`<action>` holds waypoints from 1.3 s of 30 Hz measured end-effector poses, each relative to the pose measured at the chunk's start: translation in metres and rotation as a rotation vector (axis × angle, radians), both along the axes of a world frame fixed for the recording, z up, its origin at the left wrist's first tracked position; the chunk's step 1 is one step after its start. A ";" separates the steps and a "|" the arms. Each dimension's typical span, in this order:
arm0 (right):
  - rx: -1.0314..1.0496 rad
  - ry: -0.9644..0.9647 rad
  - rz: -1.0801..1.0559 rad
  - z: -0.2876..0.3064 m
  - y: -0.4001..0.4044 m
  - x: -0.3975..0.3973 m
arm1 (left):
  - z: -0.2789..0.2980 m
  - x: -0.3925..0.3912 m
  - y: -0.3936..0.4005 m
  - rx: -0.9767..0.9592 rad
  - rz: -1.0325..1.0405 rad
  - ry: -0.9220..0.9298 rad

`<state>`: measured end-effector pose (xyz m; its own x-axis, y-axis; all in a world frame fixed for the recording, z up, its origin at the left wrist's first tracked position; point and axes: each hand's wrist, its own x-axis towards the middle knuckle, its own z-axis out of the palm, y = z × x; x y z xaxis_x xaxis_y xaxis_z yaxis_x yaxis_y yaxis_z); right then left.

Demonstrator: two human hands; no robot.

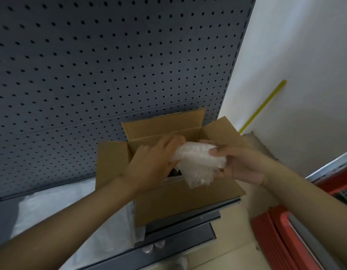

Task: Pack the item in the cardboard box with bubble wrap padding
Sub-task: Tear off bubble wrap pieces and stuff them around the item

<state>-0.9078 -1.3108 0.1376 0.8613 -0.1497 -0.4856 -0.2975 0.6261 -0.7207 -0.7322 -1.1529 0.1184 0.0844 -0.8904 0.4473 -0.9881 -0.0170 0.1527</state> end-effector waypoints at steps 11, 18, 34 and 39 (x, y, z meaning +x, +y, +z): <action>-1.409 0.214 0.323 -0.001 -0.071 0.029 | -0.034 0.029 -0.037 0.592 0.028 0.088; -1.696 0.099 0.646 -0.025 -0.091 0.043 | -0.052 0.021 -0.063 0.740 0.162 0.116; -1.475 0.074 1.014 -0.048 -0.104 0.060 | -0.109 -0.005 -0.093 1.012 0.197 0.368; -1.349 0.219 1.292 -0.055 -0.095 0.095 | -0.106 -0.008 -0.092 1.073 0.233 0.459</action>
